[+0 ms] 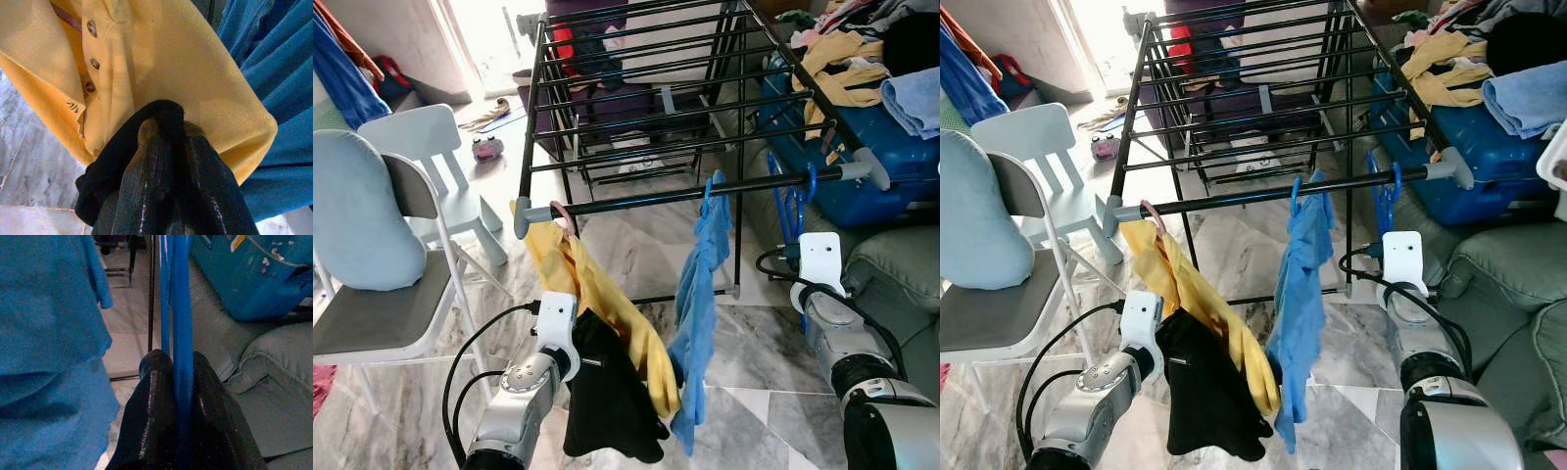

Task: Hang hanger

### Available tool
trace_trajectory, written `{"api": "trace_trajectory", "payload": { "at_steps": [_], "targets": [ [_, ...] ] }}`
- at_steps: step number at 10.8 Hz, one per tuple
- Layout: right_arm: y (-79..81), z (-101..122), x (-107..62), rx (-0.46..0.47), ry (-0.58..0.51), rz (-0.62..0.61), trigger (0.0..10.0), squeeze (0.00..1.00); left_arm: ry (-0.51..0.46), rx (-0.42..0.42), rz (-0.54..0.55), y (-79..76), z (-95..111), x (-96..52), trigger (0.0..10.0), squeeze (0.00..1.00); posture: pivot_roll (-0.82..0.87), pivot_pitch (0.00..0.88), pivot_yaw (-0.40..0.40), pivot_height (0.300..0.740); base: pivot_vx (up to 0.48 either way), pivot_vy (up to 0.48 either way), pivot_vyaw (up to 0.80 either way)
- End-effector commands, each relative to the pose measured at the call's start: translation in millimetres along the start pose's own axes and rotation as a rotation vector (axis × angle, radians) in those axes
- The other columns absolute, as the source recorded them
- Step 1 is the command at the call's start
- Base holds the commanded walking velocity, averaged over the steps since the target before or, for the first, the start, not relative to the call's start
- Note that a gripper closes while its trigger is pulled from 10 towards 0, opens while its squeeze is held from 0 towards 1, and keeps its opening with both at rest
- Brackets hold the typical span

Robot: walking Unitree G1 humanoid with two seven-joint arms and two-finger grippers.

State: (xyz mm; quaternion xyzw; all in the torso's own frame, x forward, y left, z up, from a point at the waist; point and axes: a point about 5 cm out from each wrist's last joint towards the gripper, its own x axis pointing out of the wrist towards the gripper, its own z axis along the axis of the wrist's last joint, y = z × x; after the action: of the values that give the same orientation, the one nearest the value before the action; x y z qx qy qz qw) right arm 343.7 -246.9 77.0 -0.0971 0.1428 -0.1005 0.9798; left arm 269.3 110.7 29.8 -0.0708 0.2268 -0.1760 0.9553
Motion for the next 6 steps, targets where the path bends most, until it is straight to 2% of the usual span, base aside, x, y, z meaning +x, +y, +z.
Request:
{"api": "trace_trajectory", "payload": {
  "at_steps": [1,2,3,4,6],
  "targets": [
    [4.1,11,0.5,0.022,-0.074,0.005,0.0,0.0,-0.014,0.021,0.019,7.2,3,-3.4,10.0,0.0,-0.13,0.0,0.123,0.74,0.0,0.0,0.0],
    [4.4,15,-1.4,0.044,-0.127,0.012,0.0,0.0,-0.013,0.022,0.017,5.9,1,-4.5,10.0,0.0,-0.13,0.0,0.123,0.74,0.0,0.0,0.0],
    [3.3,13,-4.3,0.062,-0.158,0.011,2.2,0.0,-0.033,0.022,0.024,6.8,4,-4.5,10.0,0.0,-0.13,0.0,0.117,0.74,0.0,0.0,0.0],
    [4.1,10,-7.9,0.077,-0.183,0.027,9.8,0.0,-0.057,0.014,0.035,8.2,7,-4.1,10.0,0.0,-0.13,0.0,0.108,0.74,0.0,0.0,0.0],
    [2.0,-16,-23.7,0.077,-0.186,0.023,10.0,0.0,-0.085,0.017,0.056,7.9,9,-3.4,10.0,0.0,-0.13,0.0,0.094,0.74,0.0,0.0,0.0]
  ]
}}
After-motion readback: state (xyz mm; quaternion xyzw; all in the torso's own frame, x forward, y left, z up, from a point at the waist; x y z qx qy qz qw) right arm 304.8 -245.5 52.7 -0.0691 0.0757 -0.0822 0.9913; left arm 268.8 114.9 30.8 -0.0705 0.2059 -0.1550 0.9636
